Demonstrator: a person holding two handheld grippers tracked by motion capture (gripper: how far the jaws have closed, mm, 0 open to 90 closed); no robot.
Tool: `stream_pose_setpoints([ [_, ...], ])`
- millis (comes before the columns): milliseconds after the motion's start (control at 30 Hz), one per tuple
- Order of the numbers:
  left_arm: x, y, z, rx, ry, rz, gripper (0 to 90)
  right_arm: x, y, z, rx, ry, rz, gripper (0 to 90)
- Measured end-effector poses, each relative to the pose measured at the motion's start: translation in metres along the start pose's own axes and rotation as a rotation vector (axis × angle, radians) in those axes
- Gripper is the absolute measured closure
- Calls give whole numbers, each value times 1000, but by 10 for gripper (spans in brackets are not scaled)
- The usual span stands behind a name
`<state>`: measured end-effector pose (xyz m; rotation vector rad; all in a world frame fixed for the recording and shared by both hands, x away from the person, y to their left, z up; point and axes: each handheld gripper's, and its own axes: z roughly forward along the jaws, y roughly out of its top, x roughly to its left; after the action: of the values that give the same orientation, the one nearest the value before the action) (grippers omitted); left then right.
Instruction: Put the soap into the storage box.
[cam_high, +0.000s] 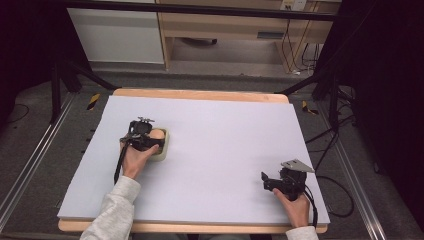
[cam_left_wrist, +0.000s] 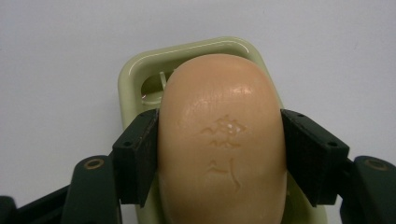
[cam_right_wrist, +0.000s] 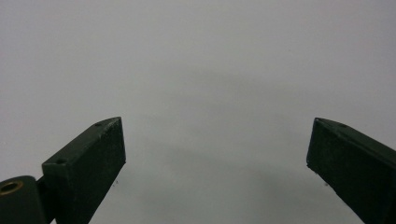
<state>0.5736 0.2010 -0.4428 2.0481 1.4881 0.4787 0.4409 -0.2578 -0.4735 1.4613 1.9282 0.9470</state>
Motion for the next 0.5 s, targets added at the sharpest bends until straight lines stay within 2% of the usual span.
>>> stream_pose_setpoints([
  [233, 0, 0, -1, 1, 5, 9, 312, 0, 0, 0, 0, -1, 1, 48],
  [400, 4, 0, -12, -46, 7, -9, 288, 0, 0, -1, 0, -1, 6, 48],
  [500, 7, 0, -18, -58, 6, -17, 287, 0, 0, -1, -2, 0, 0, 48],
])
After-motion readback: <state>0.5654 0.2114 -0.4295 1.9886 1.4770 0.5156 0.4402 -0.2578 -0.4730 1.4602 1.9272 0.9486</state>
